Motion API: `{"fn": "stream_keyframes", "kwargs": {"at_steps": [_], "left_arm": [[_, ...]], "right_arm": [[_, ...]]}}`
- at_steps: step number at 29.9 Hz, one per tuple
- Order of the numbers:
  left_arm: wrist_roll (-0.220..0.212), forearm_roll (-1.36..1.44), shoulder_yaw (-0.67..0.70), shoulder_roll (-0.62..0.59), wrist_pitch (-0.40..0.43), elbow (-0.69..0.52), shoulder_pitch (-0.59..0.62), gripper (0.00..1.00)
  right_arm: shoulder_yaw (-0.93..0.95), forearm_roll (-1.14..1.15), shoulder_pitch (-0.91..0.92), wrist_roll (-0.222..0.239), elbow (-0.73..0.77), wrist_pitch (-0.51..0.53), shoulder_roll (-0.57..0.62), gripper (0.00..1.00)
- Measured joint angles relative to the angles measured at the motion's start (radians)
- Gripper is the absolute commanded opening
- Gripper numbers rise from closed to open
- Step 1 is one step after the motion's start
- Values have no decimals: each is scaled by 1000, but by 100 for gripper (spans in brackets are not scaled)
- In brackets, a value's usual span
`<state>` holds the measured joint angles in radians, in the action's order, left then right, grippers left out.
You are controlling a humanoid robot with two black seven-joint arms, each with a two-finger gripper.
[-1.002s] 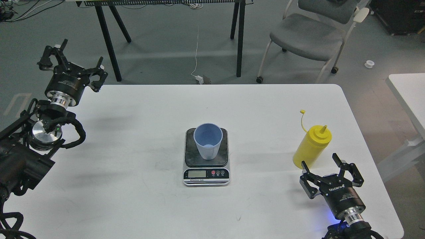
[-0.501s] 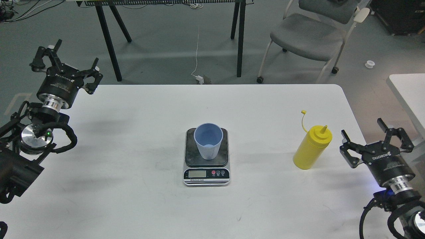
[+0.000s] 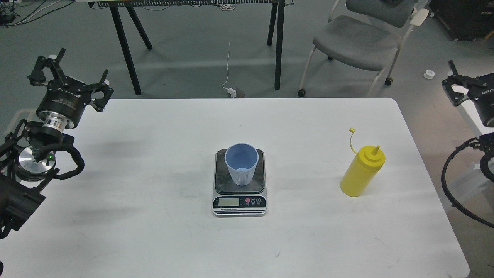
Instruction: Pour seasoning into cup on scale with both arms
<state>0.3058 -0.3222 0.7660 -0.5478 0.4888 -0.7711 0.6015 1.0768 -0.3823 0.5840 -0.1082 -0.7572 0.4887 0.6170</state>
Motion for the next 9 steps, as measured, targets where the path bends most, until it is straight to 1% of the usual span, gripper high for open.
{"fn": "stream_keyframes", "kwargs": {"at_steps": [5, 7, 9], "left_arm": [[-1, -1, 1, 0, 0, 13, 1, 100], [-1, -1, 1, 1, 0, 17, 1, 100], [0, -1, 1, 7, 0, 17, 1, 100]], "right_arm": [[-52, -1, 127, 6, 190, 0, -87, 99], [-78, -1, 162, 6, 231, 0, -103, 99], [-102, -1, 178, 6, 242, 0, -109, 99]]}}
